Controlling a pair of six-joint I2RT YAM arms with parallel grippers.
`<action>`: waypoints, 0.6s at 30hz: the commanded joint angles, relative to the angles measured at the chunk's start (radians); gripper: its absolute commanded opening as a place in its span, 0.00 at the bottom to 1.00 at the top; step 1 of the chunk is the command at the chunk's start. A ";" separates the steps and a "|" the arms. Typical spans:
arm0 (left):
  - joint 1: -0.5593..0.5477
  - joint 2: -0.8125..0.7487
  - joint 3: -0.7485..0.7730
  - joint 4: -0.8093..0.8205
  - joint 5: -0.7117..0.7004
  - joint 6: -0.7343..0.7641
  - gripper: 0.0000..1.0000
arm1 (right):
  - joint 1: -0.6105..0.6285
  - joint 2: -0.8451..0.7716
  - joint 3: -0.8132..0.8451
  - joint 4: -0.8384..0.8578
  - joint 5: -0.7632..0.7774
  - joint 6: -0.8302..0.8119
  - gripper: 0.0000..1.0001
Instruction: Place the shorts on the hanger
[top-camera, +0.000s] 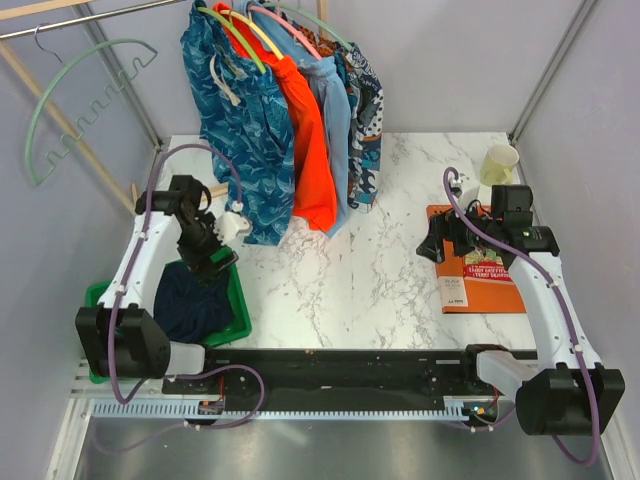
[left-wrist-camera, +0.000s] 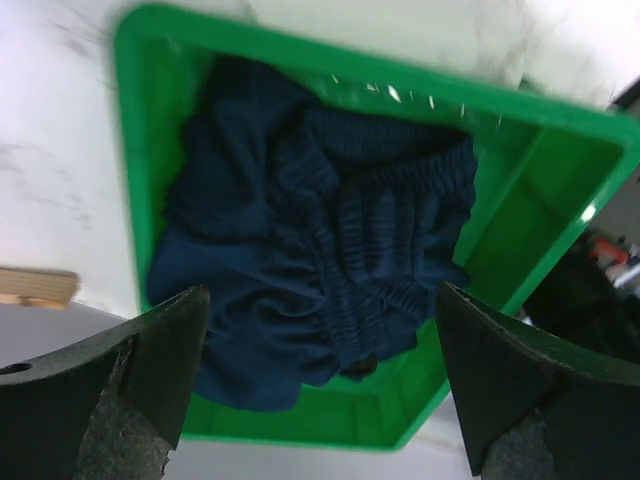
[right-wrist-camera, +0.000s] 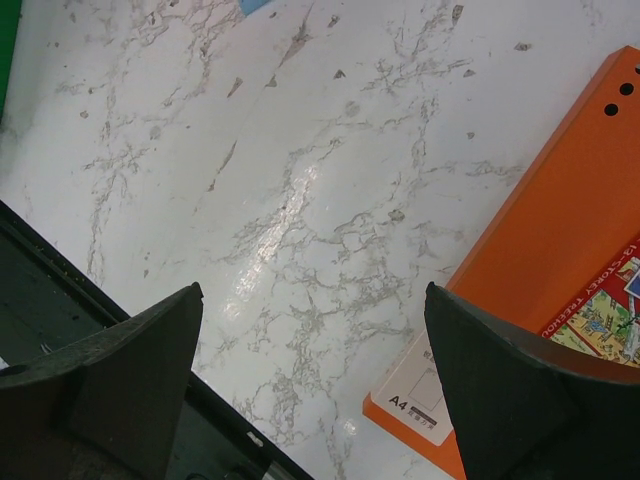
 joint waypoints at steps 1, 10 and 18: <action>0.007 0.037 -0.121 -0.029 -0.136 0.157 1.00 | 0.005 -0.026 -0.006 0.027 -0.020 0.024 0.98; 0.007 0.077 -0.405 0.170 -0.230 0.177 1.00 | 0.005 -0.029 -0.012 0.027 -0.015 0.022 0.98; 0.008 0.085 -0.304 0.133 -0.162 0.084 0.10 | 0.005 -0.024 -0.012 0.037 -0.017 0.025 0.98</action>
